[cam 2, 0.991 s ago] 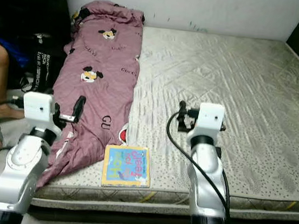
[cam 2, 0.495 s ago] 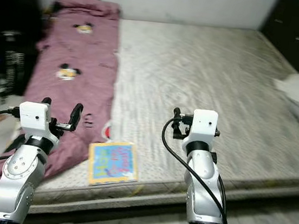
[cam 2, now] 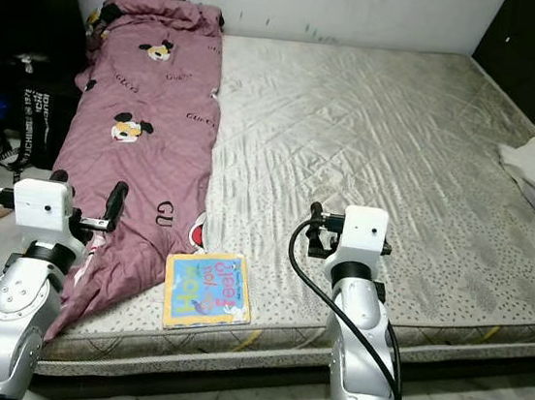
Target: Clean up the room
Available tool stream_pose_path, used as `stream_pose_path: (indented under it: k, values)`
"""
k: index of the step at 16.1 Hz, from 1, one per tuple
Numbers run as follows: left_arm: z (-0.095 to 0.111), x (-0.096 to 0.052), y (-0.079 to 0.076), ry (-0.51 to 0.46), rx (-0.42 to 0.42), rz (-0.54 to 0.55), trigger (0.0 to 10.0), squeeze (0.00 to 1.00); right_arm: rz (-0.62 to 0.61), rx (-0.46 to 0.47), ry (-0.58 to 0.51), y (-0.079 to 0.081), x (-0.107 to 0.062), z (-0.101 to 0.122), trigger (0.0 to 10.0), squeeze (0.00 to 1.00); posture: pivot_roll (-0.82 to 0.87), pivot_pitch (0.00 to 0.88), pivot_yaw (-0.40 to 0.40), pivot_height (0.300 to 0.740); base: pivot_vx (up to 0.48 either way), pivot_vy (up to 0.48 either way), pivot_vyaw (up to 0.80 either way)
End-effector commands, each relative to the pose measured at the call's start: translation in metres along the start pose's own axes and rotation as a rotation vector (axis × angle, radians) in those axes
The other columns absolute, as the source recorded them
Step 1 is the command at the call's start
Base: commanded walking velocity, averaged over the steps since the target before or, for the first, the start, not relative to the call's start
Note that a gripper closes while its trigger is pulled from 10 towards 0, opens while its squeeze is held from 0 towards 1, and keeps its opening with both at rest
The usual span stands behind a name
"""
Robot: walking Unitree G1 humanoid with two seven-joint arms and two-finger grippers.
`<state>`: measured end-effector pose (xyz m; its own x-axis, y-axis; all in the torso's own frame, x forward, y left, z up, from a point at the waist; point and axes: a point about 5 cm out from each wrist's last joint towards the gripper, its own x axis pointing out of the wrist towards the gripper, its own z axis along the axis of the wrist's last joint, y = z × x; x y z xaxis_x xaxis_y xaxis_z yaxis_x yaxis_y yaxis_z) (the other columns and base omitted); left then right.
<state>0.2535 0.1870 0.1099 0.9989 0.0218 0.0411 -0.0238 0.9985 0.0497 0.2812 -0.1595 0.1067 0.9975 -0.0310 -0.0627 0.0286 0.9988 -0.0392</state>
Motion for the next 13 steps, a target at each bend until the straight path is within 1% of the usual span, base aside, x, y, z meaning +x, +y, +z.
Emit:
stream_pose_path:
  k: [1, 4, 8, 11, 13]
  values:
    - [0.0030, 0.0011, 0.0009, -0.010, -0.006, 0.014, 10.0, 0.00, 0.018, 0.003, -0.011, 0.0028, 0.0005, 0.0027, 10.0, 0.00, 0.05, 0.008, -0.007, 0.740, 0.000, 0.000, 0.00]
    - [0.0043, -0.0015, -0.0012, -0.012, -0.013, 0.008, 10.0, 0.00, 0.027, 0.003, -0.008, 0.0058, 0.0012, 0.0022, 10.0, 0.00, 0.05, 0.008, -0.007, 0.740, 0.000, 0.000, 0.00]
    - [0.0054, 0.0013, -0.0051, -0.014, -0.026, -0.011, 10.0, 0.00, 0.033, -0.002, -0.010, 0.0070, 0.0020, 0.0027, 10.0, 0.00, 0.05, 0.006, -0.006, 0.740, 0.000, 0.000, 0.00]
    - [0.0057, 0.0012, -0.0052, -0.013, -0.025, -0.013, 10.0, 0.00, 0.035, -0.003, -0.010, 0.0076, 0.0006, 0.0024, 10.0, 0.00, 0.05, 0.010, -0.005, 0.740, 0.000, 0.000, 0.00]
    - [0.0057, 0.0011, -0.0053, -0.012, -0.026, -0.012, 10.0, 0.00, 0.051, -0.019, -0.019, 0.0101, 0.0001, 0.0035, 10.0, 0.00, 0.05, 0.012, -0.005, 0.740, 0.000, 0.000, 0.00]
